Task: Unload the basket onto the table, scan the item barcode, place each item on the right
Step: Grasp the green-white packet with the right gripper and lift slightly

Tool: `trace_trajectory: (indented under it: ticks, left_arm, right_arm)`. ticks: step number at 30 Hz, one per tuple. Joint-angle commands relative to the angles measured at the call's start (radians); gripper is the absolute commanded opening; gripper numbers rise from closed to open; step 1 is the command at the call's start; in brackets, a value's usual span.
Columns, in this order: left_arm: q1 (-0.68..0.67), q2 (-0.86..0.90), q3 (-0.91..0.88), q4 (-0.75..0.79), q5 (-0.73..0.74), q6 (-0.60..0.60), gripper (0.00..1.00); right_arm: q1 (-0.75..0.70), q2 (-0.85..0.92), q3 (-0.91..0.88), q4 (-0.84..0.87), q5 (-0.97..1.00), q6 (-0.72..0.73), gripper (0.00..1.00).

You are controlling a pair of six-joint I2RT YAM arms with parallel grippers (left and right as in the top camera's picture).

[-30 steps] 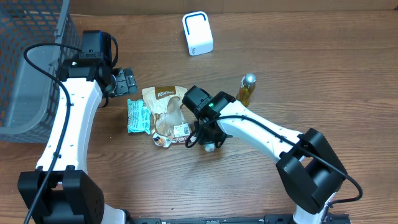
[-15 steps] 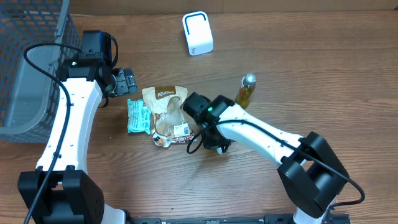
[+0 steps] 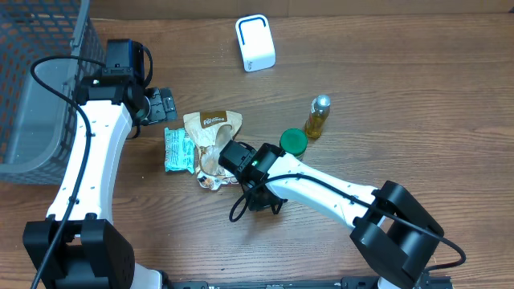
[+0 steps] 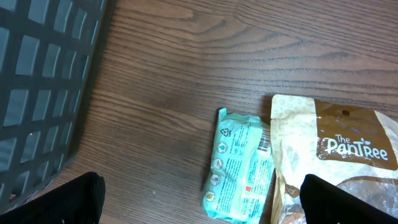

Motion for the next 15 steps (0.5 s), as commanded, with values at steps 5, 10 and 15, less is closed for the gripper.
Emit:
trace_trajectory:
  ticks: [5,10,15]
  left_arm:
    - [0.004,0.002,0.019,-0.002,-0.009,0.015,1.0]
    - [0.004,0.002,0.019,-0.002,-0.009,0.015,1.0]
    - [0.004,0.002,0.019,-0.002,-0.009,0.014,1.0]
  right_arm:
    - [-0.118,-0.039,0.065,-0.114,-0.017,0.0,0.29]
    - [-0.174,-0.039,0.024,-0.066,-0.074,-0.047,0.28]
    - [-0.182,-0.038,-0.006,0.021,-0.129,-0.08,0.28]
